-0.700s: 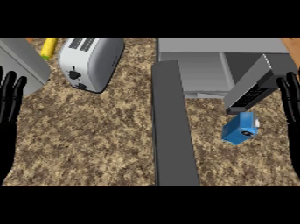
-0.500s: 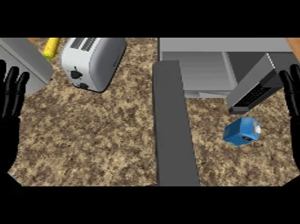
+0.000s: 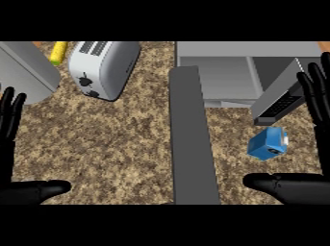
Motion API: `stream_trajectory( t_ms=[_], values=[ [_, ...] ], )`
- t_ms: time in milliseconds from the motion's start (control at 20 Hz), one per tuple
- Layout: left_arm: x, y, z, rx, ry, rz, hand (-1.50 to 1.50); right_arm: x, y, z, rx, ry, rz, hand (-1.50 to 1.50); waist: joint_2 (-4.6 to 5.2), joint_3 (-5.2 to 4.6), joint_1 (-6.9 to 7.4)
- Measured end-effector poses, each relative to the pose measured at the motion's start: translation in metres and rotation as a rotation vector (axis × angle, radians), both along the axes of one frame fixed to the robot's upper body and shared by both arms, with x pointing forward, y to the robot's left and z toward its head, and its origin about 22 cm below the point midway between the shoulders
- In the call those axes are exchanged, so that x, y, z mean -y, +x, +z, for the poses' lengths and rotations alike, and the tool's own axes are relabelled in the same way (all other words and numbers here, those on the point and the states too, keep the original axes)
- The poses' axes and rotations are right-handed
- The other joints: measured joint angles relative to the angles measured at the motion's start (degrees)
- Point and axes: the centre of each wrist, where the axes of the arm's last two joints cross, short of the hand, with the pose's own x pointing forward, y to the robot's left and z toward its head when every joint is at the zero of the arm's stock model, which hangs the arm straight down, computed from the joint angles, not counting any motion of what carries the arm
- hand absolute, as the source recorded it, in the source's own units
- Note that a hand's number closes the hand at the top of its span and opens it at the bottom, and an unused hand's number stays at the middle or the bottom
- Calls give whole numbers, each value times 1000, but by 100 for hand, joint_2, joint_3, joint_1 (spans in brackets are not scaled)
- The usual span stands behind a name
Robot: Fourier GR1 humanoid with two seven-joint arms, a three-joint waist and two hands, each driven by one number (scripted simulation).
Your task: Pick up the milk, place it into the microwave and close the microwave
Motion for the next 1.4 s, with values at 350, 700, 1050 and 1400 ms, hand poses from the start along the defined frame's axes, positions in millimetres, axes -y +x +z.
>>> stream_trajectory(
  t_ms=[350, 700, 1050, 1400],
  values=[
    [-17, -27, -4, -19, -11, -2, -150, 0, -14, -6, -36, -25, -79, -150, 0, 4, 1],
    [-32, -50, -4, -27, -10, -9, -150, 6, -17, -21, -98, -37, -137, -150, 2, 5, 5],
    [-43, -71, 0, -30, -11, -12, -150, 20, -5, -57, -145, -45, -156, -150, 3, 6, 11],
    [-55, -84, 2, -27, -16, -11, -150, 47, 2, -94, -200, -27, -220, -150, 4, 7, 13]
  ],
)
